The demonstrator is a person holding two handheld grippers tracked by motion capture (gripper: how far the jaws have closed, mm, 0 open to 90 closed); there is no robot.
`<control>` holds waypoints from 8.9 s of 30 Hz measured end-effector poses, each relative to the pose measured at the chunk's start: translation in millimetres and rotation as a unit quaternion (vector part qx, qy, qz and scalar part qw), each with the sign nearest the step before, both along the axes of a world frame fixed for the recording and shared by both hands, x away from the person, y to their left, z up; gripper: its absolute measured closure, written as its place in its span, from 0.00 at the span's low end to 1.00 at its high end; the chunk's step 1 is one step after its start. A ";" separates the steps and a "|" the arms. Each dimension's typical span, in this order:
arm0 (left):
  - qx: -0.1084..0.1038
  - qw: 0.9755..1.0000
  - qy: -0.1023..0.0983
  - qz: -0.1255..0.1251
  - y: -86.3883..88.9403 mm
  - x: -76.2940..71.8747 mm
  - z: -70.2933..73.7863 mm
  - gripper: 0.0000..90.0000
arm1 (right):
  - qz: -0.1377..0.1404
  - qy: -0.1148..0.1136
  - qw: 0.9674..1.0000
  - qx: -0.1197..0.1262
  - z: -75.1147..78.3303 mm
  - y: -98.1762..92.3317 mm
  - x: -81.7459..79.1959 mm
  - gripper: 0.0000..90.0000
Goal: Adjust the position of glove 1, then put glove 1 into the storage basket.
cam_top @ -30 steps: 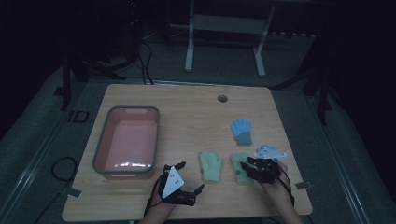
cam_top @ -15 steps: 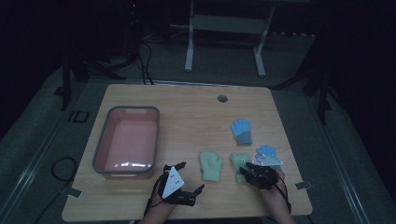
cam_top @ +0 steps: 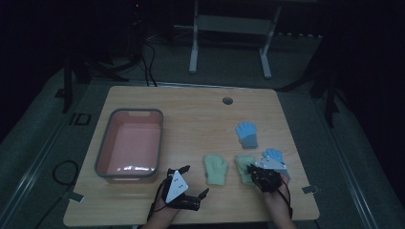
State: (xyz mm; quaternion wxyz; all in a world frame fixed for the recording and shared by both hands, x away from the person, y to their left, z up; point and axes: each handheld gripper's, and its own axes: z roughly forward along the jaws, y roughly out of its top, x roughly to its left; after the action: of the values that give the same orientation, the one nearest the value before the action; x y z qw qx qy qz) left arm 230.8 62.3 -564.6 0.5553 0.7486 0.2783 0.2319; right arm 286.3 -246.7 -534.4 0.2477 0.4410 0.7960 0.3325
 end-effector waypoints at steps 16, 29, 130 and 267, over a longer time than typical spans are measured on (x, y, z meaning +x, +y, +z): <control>-0.002 1.000 -0.004 -0.002 -0.1 -0.8 -0.2 0.03 | 0.005 -0.032 0.999 0.033 52.9 72.8 -4.0 0.95; 0.000 1.000 -0.003 -0.005 -0.3 -0.7 -0.1 0.03 | 0.010 0.000 1.000 0.026 25.3 110.9 -7.0 0.95; 0.308 0.933 -0.047 -0.178 -61.7 45.1 10.4 0.84 | 0.205 0.188 0.949 0.150 -16.6 70.4 89.9 0.71; 0.284 0.946 0.131 -0.086 131.9 65.6 109.2 0.59 | 0.300 0.126 0.939 0.114 79.9 255.6 114.0 0.20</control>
State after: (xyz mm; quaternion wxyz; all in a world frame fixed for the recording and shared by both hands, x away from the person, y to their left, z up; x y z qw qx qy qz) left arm 296.4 194.2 -455.5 0.2964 0.9200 0.2058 0.1529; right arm 400.3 8.8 -454.5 -0.0180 0.2453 0.8728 0.4216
